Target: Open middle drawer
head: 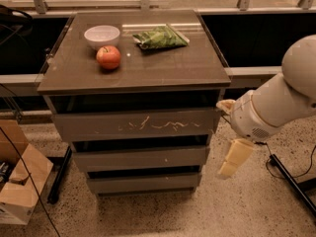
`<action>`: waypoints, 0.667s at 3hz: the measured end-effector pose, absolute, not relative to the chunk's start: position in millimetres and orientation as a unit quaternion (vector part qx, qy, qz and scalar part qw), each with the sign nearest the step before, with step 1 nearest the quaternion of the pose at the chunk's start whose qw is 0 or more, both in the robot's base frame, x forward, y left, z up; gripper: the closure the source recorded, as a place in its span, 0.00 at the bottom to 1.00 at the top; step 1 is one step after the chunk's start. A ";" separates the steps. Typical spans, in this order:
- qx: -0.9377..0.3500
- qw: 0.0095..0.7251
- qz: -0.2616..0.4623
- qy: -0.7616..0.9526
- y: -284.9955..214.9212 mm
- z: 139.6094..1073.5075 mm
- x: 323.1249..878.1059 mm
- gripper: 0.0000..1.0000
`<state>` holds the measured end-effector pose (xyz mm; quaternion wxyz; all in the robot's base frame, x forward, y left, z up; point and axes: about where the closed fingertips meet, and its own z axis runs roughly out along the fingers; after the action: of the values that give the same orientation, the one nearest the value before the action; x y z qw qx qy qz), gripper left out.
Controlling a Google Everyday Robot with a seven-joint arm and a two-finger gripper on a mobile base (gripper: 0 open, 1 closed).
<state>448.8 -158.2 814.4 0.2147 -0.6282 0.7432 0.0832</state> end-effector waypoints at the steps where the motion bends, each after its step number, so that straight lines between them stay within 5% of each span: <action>1: -0.598 0.209 0.101 0.767 -129.1 754.6 459.6 0.00; 2: -0.586 0.221 0.118 0.771 -113.0 712.7 466.5 0.00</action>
Offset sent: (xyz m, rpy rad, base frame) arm 0.0283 0.0617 -0.1522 0.1317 0.0579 -0.1110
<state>466.5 -113.0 712.7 0.2210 -0.5857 0.7708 0.1182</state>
